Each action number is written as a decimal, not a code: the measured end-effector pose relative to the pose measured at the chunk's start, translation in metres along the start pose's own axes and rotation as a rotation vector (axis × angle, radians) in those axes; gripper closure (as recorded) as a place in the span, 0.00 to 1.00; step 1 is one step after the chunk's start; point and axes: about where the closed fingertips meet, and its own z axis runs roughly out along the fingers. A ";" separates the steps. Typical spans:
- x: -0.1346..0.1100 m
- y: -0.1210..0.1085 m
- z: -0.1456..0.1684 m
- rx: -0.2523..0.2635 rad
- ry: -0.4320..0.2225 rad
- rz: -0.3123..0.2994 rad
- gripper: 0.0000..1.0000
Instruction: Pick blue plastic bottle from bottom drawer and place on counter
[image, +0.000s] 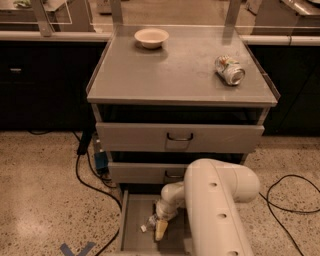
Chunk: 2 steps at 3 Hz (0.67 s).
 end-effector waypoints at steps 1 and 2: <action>0.002 0.003 0.013 -0.006 0.055 0.015 0.00; 0.010 0.025 0.044 -0.069 0.026 0.093 0.00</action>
Offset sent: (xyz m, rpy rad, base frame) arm 0.0178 -0.0041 -0.0529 0.4069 0.0972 -0.0677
